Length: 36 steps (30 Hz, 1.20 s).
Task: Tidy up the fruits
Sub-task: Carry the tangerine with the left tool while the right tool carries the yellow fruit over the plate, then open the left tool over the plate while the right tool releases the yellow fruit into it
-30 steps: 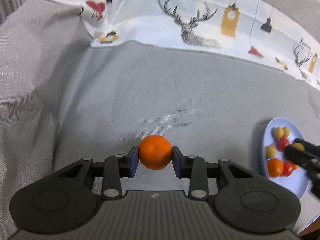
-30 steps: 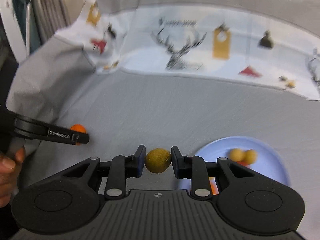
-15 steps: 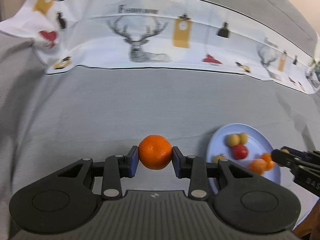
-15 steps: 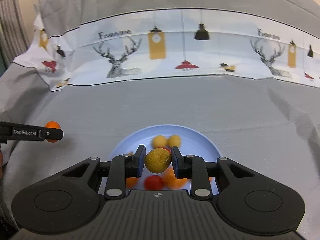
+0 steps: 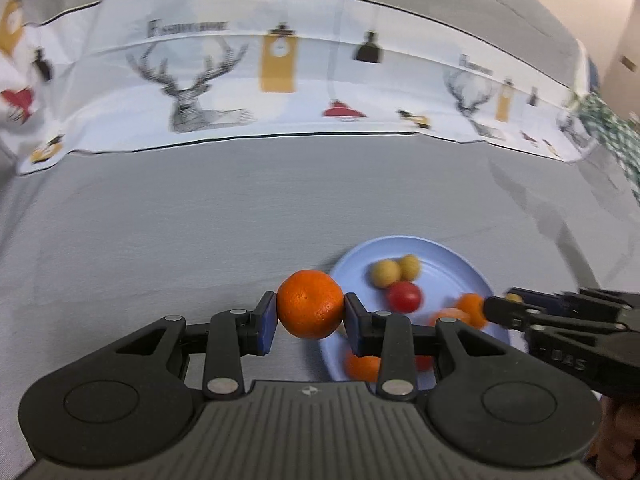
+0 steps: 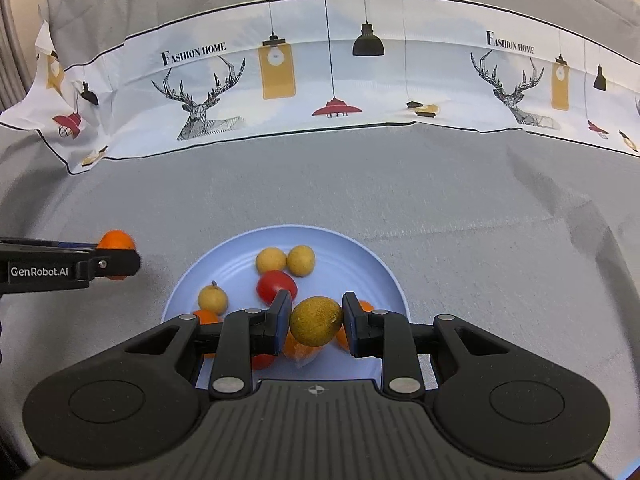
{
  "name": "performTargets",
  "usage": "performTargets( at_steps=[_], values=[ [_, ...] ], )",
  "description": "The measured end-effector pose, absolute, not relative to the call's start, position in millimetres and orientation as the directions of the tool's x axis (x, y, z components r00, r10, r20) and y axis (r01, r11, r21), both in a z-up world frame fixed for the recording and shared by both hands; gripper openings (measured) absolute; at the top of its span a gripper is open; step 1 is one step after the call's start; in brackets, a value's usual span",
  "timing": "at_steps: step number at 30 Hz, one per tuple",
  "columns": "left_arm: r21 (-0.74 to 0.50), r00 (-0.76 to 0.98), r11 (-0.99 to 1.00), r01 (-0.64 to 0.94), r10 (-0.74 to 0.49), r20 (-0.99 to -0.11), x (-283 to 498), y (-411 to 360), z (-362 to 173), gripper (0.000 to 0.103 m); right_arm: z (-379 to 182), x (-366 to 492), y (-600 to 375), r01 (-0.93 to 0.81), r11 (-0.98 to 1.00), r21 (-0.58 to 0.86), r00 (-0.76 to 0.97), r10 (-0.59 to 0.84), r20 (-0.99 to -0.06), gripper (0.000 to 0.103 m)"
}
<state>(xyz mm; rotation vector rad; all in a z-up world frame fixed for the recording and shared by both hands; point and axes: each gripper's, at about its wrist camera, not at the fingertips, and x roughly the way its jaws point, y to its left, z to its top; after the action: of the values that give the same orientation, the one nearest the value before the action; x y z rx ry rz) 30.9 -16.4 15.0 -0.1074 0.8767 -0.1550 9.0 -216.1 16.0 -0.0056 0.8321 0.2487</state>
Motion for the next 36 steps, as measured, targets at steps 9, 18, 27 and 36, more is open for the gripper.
performTargets(
  at_steps=[9,18,27,36],
  values=[
    [-0.162,0.629,0.957,0.241,-0.281,-0.724,24.8,-61.1,7.9,0.039,1.5,5.0,-208.8,-0.27,0.961,0.053,0.564,0.203,-0.801,0.029],
    [-0.154,0.621,0.948,0.277,-0.299,-0.725,28.9,-81.2,0.2,0.039,-6.4,0.3,-214.7,-0.284,0.957,0.051,0.537,0.203,-0.819,0.029],
    [-0.152,0.613,0.948,0.278,-0.298,-0.732,32.2,-83.6,-3.8,0.039,-6.5,1.8,-215.4,-0.283,0.957,0.056,0.537,0.207,-0.818,0.029],
    [-0.158,0.623,0.947,0.279,-0.304,-0.721,31.3,-82.1,-0.1,0.043,-6.7,2.3,-215.6,-0.283,0.958,0.056,0.538,0.207,-0.817,0.029]
  ],
)
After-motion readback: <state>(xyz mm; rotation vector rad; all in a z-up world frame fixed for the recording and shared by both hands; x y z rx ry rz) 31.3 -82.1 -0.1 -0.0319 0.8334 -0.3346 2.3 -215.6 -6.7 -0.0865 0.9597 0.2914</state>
